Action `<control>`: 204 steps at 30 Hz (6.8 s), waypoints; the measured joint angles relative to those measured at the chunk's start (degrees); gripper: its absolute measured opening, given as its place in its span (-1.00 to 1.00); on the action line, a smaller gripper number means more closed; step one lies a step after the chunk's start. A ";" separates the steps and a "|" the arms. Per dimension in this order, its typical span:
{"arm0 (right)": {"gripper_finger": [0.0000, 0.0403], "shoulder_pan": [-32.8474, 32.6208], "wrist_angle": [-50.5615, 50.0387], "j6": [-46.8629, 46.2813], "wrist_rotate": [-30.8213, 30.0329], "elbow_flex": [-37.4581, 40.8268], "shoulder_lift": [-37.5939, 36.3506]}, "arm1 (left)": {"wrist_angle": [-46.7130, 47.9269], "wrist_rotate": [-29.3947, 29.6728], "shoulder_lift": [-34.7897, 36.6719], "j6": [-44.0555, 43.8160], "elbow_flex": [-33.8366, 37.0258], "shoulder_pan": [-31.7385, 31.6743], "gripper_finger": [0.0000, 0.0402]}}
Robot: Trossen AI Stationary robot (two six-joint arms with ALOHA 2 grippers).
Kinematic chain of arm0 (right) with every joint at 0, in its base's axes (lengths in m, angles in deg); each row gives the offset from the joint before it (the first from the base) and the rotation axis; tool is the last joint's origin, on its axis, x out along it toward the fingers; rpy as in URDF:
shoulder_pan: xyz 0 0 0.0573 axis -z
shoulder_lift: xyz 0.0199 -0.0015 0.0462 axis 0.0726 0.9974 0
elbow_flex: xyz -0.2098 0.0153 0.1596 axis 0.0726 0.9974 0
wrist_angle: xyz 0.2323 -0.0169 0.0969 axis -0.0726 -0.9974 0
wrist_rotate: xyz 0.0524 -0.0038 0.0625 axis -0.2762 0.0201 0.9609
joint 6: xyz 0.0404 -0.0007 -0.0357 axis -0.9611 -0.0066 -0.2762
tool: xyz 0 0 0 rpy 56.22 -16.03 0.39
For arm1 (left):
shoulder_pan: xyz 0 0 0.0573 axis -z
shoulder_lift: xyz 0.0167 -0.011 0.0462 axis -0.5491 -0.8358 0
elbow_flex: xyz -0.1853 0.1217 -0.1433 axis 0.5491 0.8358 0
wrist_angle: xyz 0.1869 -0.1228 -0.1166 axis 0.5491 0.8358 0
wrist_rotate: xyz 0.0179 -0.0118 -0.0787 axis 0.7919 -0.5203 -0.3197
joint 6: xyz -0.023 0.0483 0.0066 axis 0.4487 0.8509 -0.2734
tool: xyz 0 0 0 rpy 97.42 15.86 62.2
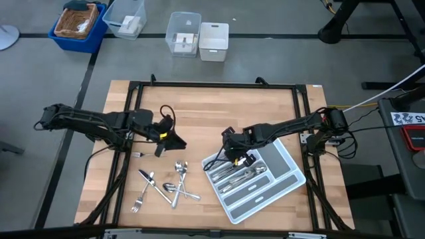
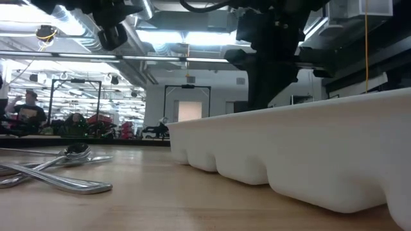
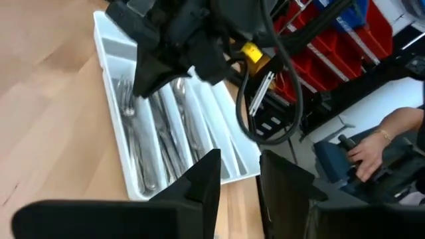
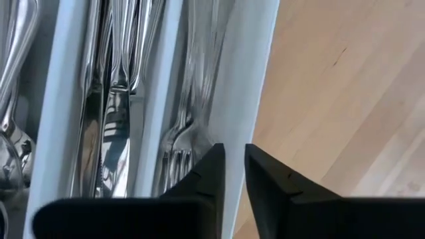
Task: Sort silverware
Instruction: Put the silver fork into the silverware tray, then put the silver spoon into the silverware tray
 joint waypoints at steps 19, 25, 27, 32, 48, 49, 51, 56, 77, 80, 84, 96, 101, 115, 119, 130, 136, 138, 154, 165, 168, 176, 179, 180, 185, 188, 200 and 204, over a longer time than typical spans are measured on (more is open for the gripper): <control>-0.59 0.00 -0.13 -13.35 -2.50 0.00 0.00 | 17.09 -2.84 -0.09 -45.30 0.00 10.92 -0.53; -0.59 0.02 -0.16 -13.60 -2.49 -0.02 0.00 | 11.52 2.26 -3.43 -40.77 0.00 21.09 -0.53; -0.59 0.02 -0.19 -13.60 -2.53 -0.02 0.00 | 6.42 4.46 -6.48 -36.67 0.00 23.75 -0.53; -0.59 0.02 -0.20 -13.60 -2.54 -0.02 0.00 | -8.93 5.64 -16.23 -24.00 -0.04 27.77 -0.53; -0.59 -0.02 -3.62 -16.86 -2.51 -3.96 0.00 | -8.73 9.12 -35.95 0.25 -0.11 28.74 -0.53; -0.59 -0.02 -4.57 -17.08 -2.51 -5.01 0.00 | -8.25 9.95 -36.22 1.62 -0.11 28.74 -0.53; -0.59 -0.02 -5.36 -17.21 -2.53 -7.13 0.00 | -7.43 11.60 -36.39 4.09 -0.13 28.74 -0.53; -0.59 -0.02 -6.44 -17.25 -2.52 -11.90 0.00 | -7.24 12.69 -36.39 10.24 -0.15 29.06 -0.53; -0.59 -0.02 -7.61 -17.22 -1.92 -28.22 0.00 | -3.72 12.68 -37.26 12.70 -0.15 30.67 -0.52; -0.59 -0.02 -8.04 -17.22 -1.92 -28.22 0.00 | -4.45 12.66 -38.98 12.61 -0.15 30.67 -0.52; -0.59 -0.02 -8.16 -17.22 -1.92 -28.22 0.00 | -7.77 12.50 -41.67 12.81 -0.15 30.99 -0.52; -0.59 -0.02 -8.01 -17.22 -1.90 -28.22 0.00 | -7.18 14.90 -44.81 16.29 -0.44 31.14 -0.56; -0.59 -0.02 -7.96 -17.22 -1.90 -28.22 0.00 | -6.99 16.17 -44.83 19.25 -0.33 31.94 -0.85; -0.59 0.00 -8.02 -22.41 -1.25 -28.22 0.00 | -8.07 15.23 -38.93 20.94 0.07 32.21 -0.97; -0.59 0.04 -8.41 -29.89 1.86 -28.22 0.00 | -8.25 15.40 -35.26 21.05 0.02 32.20 -0.98; -0.59 0.04 -5.26 -54.04 19.25 -28.22 0.00 | -9.00 37.89 -27.85 33.93 -0.74 27.55 -0.98; -0.59 0.91 -2.28 -64.46 19.58 -28.22 0.00 | -9.16 42.69 -28.06 43.55 -4.83 22.18 -0.97; -0.59 1.64 -2.29 -66.16 19.58 -28.22 0.00 | -9.20 42.73 -28.06 45.25 -6.23 20.54 -0.98; -0.59 4.55 -4.96 -67.61 23.10 -28.22 0.00 | -9.20 42.82 -28.09 54.12 -13.06 15.53 -0.97; -0.59 4.57 -5.35 -64.05 19.74 -27.26 0.00 | -9.14 42.72 -28.09 55.68 -13.97 15.83 -0.97; -0.59 4.57 -5.34 -63.93 18.89 -27.26 0.00 | -9.23 42.73 -28.09 55.69 -13.98 16.13 -0.98; -0.59 4.57 -6.77 -63.93 19.56 -27.26 0.70 | -9.95 42.73 -28.09 56.52 -13.97 16.20 -0.97; -0.59 4.57 -7.23 -63.91 20.38 -27.26 1.62 | -10.82 42.73 -28.09 56.73 -13.97 16.20 -0.98; -0.59 4.57 -7.72 -63.93 21.45 -27.26 1.99 | -11.03 42.72 -28.09 57.02 -13.97 16.20 -0.98; -0.59 4.55 -7.14 -63.91 26.92 -27.23 4.14 | -11.10 42.88 -28.09 57.98 -13.99 16.20 -0.97; -0.59 4.55 -7.21 -63.93 28.93 -27.23 5.13 | -10.96 42.88 -28.09 57.97 -14.01 16.20 -0.98; -0.76 4.59 -6.46 -62.99 31.30 -27.23 5.33 | -10.65 42.91 -28.06 58.27 -14.03 16.22 -0.98; -0.97 4.66 -6.89 -62.82 30.86 -27.21 5.55 | -10.58 42.90 -28.06 58.51 -14.03 16.24 -0.97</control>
